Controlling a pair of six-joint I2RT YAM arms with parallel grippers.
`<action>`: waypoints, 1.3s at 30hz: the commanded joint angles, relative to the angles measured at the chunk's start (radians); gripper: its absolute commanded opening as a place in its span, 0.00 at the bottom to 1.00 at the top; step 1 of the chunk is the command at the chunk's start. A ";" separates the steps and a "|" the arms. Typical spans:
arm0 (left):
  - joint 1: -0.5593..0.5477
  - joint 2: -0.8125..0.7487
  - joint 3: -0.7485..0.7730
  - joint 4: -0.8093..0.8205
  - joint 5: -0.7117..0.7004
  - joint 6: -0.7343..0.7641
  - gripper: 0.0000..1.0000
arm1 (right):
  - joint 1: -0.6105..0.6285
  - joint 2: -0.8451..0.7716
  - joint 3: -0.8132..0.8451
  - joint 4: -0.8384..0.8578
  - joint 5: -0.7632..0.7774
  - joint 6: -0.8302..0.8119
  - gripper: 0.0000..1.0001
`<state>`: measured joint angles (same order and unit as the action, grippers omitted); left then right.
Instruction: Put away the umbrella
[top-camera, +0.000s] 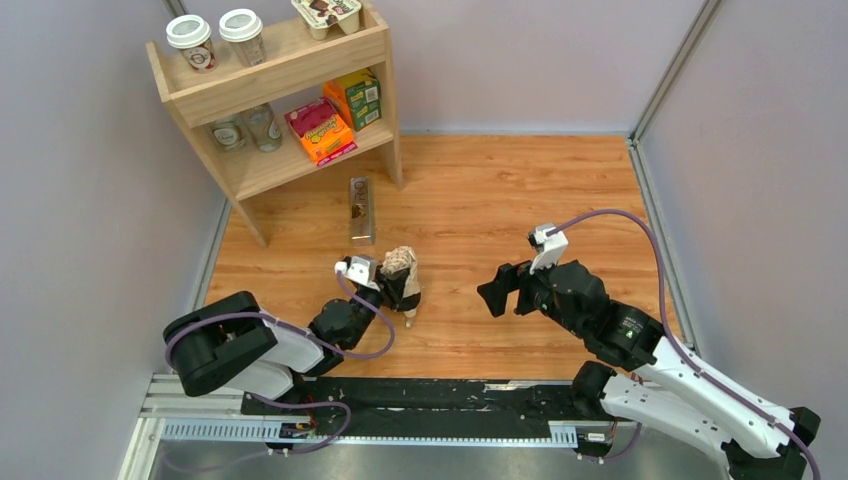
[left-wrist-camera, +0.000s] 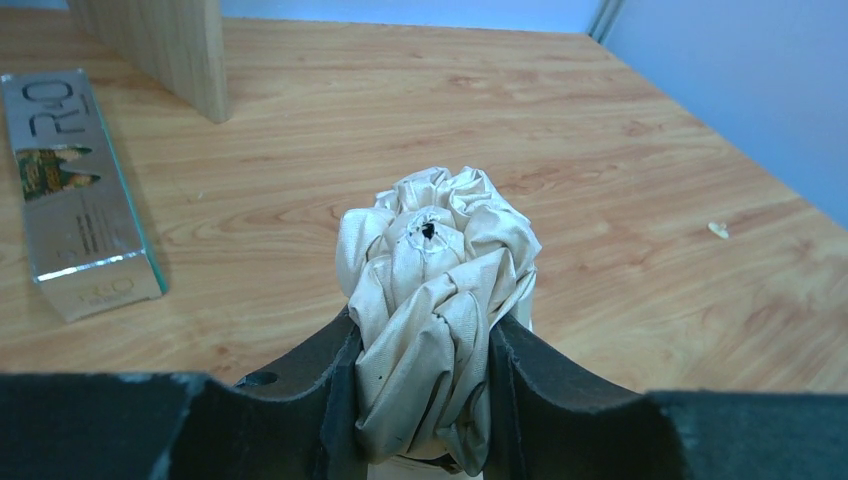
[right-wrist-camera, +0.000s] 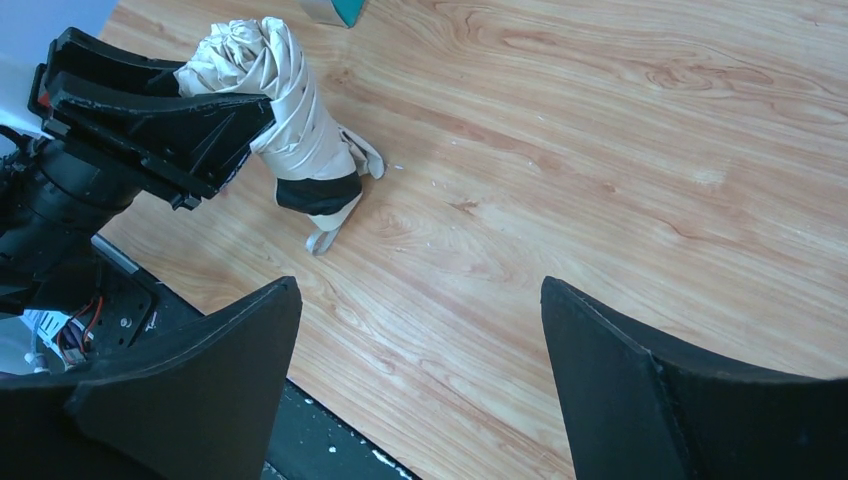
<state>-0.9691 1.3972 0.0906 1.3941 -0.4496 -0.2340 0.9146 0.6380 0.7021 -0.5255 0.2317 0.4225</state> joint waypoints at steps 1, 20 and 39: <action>-0.008 -0.065 -0.005 -0.110 -0.063 -0.221 0.00 | -0.005 -0.020 0.005 0.019 0.001 0.007 0.93; 0.138 0.163 1.167 -2.156 0.133 -0.299 0.00 | -0.006 -0.054 0.053 -0.082 0.018 0.004 0.95; 0.152 0.022 1.339 -2.232 0.313 -0.212 0.73 | -0.006 -0.147 0.281 -0.346 0.216 0.038 0.98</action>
<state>-0.8165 1.6230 1.3743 -0.8555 -0.2253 -0.4648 0.9123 0.5011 0.8989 -0.7975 0.3485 0.4500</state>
